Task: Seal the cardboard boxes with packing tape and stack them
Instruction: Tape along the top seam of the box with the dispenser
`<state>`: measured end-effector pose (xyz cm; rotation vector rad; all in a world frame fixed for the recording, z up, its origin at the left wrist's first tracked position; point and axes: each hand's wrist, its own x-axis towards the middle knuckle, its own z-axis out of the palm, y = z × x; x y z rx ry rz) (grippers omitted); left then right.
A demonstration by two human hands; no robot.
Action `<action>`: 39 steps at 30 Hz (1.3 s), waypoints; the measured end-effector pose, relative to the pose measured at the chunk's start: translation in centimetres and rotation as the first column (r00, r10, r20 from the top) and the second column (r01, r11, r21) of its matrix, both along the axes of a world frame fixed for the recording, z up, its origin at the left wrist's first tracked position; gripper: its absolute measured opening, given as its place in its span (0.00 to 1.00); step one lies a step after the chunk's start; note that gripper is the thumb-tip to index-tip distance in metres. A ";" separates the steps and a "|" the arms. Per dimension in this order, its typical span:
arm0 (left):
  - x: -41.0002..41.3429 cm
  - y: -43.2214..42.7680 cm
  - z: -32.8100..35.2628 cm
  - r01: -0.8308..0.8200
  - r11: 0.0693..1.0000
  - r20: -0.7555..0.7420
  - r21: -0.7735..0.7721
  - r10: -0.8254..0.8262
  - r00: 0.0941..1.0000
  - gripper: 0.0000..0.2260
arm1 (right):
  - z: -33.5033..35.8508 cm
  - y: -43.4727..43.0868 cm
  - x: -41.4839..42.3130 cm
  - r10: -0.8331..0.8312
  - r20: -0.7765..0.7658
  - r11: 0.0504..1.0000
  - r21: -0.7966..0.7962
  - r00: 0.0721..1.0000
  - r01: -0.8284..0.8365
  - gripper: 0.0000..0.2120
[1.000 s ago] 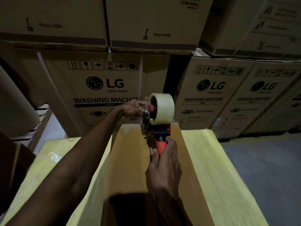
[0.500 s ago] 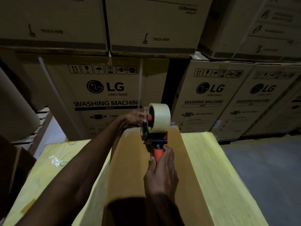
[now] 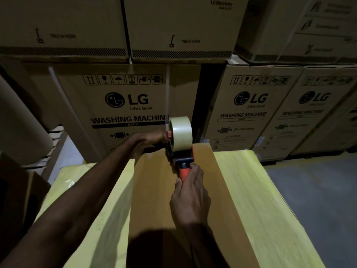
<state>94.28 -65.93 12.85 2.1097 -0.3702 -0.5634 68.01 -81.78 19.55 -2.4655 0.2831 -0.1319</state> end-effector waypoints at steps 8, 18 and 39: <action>3.8 2.6 -5.8 -0.026 0.975 -0.082 0.223 0.046 0.996 0.17 | 2.1 -0.2 2.0 0.117 -0.042 0.981 -0.150 0.992 -0.122 0.23; -2.0 0.0 -0.1 0.066 0.993 0.028 0.099 -0.069 0.997 0.14 | 2.3 -0.2 1.4 0.105 -0.075 0.976 -0.182 0.992 -0.117 0.23; -12.0 -2.2 1.8 0.193 0.884 0.567 0.426 -0.428 0.704 0.20 | 3.5 -1.8 -6.6 0.111 -0.110 0.979 -0.160 0.988 -0.128 0.22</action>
